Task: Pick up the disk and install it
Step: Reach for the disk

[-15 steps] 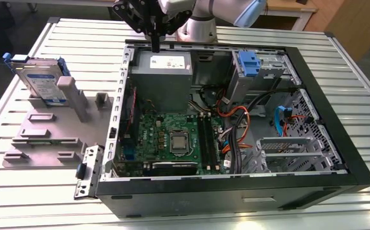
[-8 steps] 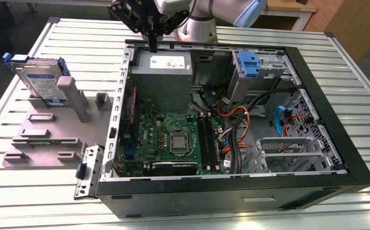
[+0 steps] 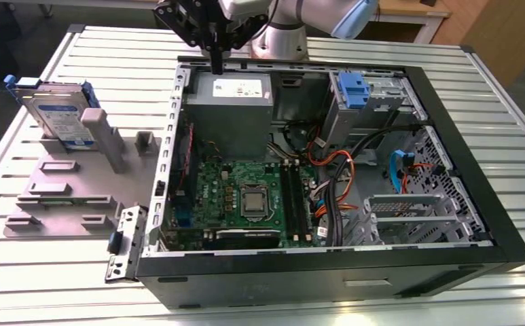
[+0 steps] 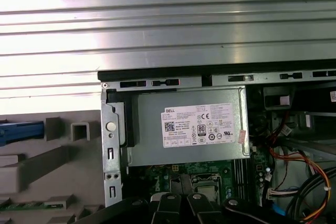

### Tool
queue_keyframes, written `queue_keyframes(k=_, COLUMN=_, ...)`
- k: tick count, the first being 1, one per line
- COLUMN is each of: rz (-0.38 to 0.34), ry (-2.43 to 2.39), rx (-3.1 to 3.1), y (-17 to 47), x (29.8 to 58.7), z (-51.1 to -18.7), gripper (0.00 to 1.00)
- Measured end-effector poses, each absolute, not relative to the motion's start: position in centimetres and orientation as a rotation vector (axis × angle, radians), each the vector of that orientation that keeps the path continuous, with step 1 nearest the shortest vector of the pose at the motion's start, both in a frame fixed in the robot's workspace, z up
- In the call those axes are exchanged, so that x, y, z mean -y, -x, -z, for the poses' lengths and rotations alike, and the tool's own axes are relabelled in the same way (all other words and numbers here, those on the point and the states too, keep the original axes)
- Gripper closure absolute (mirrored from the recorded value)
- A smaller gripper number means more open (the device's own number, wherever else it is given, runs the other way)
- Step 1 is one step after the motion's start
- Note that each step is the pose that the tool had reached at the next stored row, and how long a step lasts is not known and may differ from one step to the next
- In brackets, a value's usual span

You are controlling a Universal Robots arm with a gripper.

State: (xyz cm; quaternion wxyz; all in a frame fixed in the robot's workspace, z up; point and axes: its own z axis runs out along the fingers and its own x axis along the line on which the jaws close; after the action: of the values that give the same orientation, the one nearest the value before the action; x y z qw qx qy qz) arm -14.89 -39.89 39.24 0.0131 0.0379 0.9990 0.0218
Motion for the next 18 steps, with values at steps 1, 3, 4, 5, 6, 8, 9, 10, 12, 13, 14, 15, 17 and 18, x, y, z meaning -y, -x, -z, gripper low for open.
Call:
queue_keyframes(k=1, rz=-0.068, ry=-0.118, rx=-3.112, y=14.9, x=39.9, z=-39.2, gripper=0.89)
queue_keyframes(k=3, rz=-0.068, ry=-0.118, rx=-3.113, y=15.1, x=39.9, z=-39.2, gripper=0.89)
queue_keyframes(k=4, rz=-0.068, ry=-0.118, rx=-3.112, y=15.2, x=39.9, z=-39.2, gripper=0.89)
queue_keyframes(k=5, rz=-0.068, ry=-0.118, rx=-3.113, y=15.3, x=39.9, z=-39.2, gripper=0.89)
queue_keyframes(k=6, rz=-0.068, ry=-0.118, rx=-3.112, y=15.5, x=39.9, z=-39.2, gripper=0.89)
queue_keyframes(k=8, rz=-0.068, ry=-0.118, rx=-3.112, y=15.8, x=39.9, z=-39.2, gripper=0.89)
queue_keyframes(k=9, rz=-0.068, ry=-0.118, rx=-3.112, y=15.9, x=39.9, z=-39.2, gripper=0.89)
queue_keyframes(k=10, rz=-0.068, ry=-0.118, rx=-3.112, y=16.1, x=39.9, z=-39.2, gripper=0.89)
queue_keyframes(k=12, rz=-0.068, ry=-0.118, rx=-3.112, y=16.4, x=39.9, z=-39.2, gripper=0.89)
queue_keyframes(k=13, rz=-0.068, ry=-0.118, rx=-3.112, y=16.5, x=39.9, z=-39.2, gripper=0.89)
queue_keyframes(k=14, rz=-0.068, ry=-0.118, rx=-3.112, y=16.7, x=39.9, z=-39.2, gripper=0.89)
queue_keyframes(k=15, rz=-0.068, ry=-0.118, rx=-3.111, y=16.8, x=39.9, z=-39.2, gripper=0.89)
queue_keyframes(k=17, rz=-0.068, ry=-0.118, rx=-3.111, y=17.1, x=39.9, z=-39.2, gripper=0.89)
queue_keyframes(k=18, rz=-0.068, ry=-0.118, rx=-3.111, y=17.2, x=39.9, z=-39.2, gripper=0.89)
